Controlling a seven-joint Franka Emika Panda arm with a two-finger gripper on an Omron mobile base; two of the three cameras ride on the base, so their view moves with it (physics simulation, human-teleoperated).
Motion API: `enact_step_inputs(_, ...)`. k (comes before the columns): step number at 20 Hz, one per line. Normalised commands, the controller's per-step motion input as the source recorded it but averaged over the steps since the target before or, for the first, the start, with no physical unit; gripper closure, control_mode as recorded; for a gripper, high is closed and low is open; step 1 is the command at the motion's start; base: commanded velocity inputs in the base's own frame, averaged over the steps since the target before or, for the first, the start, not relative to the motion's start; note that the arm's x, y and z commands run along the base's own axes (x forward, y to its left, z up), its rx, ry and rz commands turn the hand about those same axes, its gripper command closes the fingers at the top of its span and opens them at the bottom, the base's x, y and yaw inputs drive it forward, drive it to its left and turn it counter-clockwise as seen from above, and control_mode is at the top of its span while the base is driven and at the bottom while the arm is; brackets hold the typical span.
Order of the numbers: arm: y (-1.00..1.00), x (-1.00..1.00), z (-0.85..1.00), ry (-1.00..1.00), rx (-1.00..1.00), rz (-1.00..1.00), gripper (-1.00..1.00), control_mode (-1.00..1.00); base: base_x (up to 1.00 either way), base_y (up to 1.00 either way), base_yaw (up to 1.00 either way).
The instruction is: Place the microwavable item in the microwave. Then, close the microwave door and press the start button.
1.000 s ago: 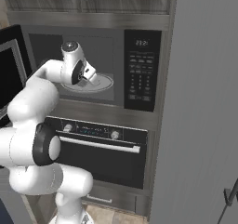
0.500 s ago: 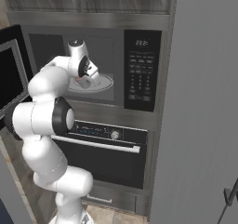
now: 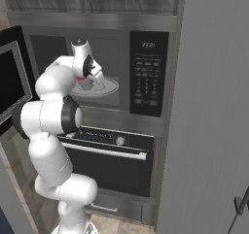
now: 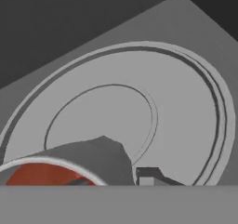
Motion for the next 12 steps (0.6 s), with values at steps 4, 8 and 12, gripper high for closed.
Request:
enact_step_inputs(4, 0.0, 0.04, -0.31, -0.06, 0.0, 0.0, -1.0, -1.0, 0.0, 0.0, 0.0)
enact_step_inputs(8, 0.0, 0.43, -0.02, -0.04, 0.0, 0.0, -1.0, -1.0, 0.0, 0.0, 0.0)
enact_step_inputs(12, -0.01, 0.11, 0.05, -0.08, 0.0, 0.0, -1.0, -1.0, 0.0, 0.0, 0.0)
